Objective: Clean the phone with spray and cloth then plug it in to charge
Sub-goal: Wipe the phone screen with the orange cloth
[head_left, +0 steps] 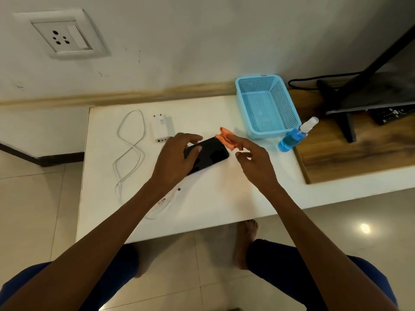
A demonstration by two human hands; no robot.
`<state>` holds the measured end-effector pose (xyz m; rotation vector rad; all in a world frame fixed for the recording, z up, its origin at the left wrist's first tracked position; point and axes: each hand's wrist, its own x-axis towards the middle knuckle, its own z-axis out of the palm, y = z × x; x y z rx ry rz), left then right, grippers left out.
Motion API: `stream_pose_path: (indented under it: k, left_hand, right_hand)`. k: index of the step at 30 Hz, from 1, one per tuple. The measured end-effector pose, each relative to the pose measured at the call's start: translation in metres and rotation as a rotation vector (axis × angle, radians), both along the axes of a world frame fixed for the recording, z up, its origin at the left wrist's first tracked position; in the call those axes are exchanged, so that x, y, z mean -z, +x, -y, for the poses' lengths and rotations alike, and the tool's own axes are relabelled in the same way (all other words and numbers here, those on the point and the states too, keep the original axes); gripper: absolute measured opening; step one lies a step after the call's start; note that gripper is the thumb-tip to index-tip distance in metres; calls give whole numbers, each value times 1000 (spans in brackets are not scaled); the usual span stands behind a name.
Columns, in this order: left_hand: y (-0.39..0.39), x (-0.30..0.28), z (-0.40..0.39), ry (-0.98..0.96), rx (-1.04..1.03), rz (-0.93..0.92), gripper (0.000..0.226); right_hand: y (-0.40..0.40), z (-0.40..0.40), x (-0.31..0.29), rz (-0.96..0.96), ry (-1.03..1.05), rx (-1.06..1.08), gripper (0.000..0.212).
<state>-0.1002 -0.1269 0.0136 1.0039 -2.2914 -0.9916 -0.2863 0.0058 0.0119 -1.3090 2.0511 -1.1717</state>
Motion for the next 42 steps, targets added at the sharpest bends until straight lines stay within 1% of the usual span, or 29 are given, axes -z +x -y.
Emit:
stream_pose_path:
  k: [2, 3, 4, 5, 7, 8, 10, 13, 15, 16, 18, 20, 21, 23, 25, 27, 29, 33, 36, 38, 40, 42]
  left_hand:
    - [-11, -8, -4, 412, -77, -88, 19]
    - [-16, -11, -5, 598, -119, -122, 24]
    - [-21, -13, -5, 735, -155, -143, 31]
    - [-25, -14, -3, 827, -184, -166, 37]
    - [-30, -16, 0, 905, -219, -212, 43]
    - [-31, -16, 1, 900, -217, -219, 42]
    - [-31, -14, 2, 859, -179, -212, 32]
    - [-31, -10, 2, 813, -116, -217, 23]
    - [-32, -9, 2, 752, -100, -232, 16]
    - [-32, -9, 2, 716, -98, -243, 11]
    - [-32, -9, 3, 639, -82, -259, 7]
    - [-30, -10, 4, 564, -36, -253, 8]
    - [-30, -11, 4, 535, -4, -245, 8]
    - [-29, -12, 3, 494, 60, -233, 10]
    - [-28, -14, 0, 471, 120, -236, 12]
    - [-27, -14, -3, 465, 155, -240, 12]
    - [-27, -14, -4, 450, 158, -241, 11]
    - [-24, -13, -2, 384, 123, -200, 9]
    - [-22, -11, -2, 341, 116, -187, 6]
    - [-22, -10, -4, 316, 113, -183, 6]
    - [-22, -10, -6, 291, 101, -147, 8]
    - [-23, -9, -6, 267, 94, -111, 12]
  right_hand:
    - [2, -3, 0, -323, -54, -72, 66]
    - [3, -4, 2, -492, -72, -126, 65]
    - [5, -6, 4, -620, -67, -176, 63]
    - [7, -7, 5, -704, -40, -221, 62]
    - [9, -10, 6, -782, 31, -276, 63]
    - [8, -11, 6, -804, 61, -289, 64]
    - [7, -13, 7, -837, 106, -307, 68]
    - [7, -13, 7, -833, 156, -343, 68]
    - [5, -14, 7, -813, 120, -369, 63]
    - [4, -14, 6, -775, 65, -377, 60]
    - [2, -14, 5, -588, -81, -317, 48]
    - [0, -11, 1, -330, -200, -130, 32]
    - [-2, -8, -2, -196, -214, -25, 26]
    - [-3, -1, -8, 42, -151, 100, 24]
    - [-5, 6, -11, 224, -83, 78, 30]
    - [-5, 10, -12, 323, -45, 34, 29]
    - [-4, 13, -11, 331, -38, 17, 25]
    - [-5, 17, -8, 266, -44, 30, 24]
    - [-3, 18, -5, 180, -67, 85, 22]
    - [0, 18, -4, 81, -90, 105, 21]
    - [3, 16, -6, -15, -134, 107, 21]
    - [6, 15, -8, -54, -179, 92, 21]
